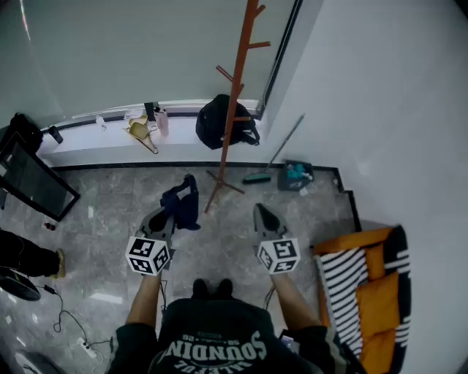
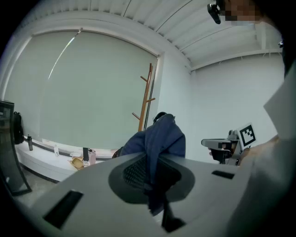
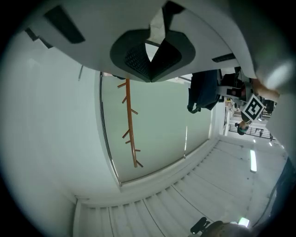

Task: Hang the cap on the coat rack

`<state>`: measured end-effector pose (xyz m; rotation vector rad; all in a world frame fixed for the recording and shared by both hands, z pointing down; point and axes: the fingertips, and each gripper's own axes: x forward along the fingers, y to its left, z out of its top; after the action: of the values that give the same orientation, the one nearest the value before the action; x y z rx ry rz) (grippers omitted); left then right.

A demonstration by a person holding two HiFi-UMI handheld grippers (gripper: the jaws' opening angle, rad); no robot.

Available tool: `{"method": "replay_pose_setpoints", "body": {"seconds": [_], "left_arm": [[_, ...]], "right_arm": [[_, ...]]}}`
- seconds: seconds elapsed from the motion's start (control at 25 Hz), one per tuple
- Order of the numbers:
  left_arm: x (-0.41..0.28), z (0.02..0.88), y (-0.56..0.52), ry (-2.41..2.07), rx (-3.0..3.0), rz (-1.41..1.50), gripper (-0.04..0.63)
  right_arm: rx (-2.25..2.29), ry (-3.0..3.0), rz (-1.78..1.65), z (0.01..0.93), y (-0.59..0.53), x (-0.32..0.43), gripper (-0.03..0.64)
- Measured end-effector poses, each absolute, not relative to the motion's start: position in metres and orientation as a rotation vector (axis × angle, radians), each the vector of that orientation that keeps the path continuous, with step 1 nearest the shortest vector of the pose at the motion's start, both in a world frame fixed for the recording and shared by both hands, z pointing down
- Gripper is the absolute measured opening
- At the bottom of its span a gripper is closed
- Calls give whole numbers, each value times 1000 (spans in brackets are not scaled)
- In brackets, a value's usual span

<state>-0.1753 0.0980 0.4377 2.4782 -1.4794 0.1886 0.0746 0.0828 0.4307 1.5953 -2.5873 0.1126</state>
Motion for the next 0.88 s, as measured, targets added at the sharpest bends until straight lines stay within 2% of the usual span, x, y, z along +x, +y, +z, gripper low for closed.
{"method": "replay_pose_setpoints", "body": {"seconds": [0.88], "left_arm": [[-155,444,86,-1481,2463,220,9]], "right_arm": [[1539,-2582,114,440,77,85,-2]]}}
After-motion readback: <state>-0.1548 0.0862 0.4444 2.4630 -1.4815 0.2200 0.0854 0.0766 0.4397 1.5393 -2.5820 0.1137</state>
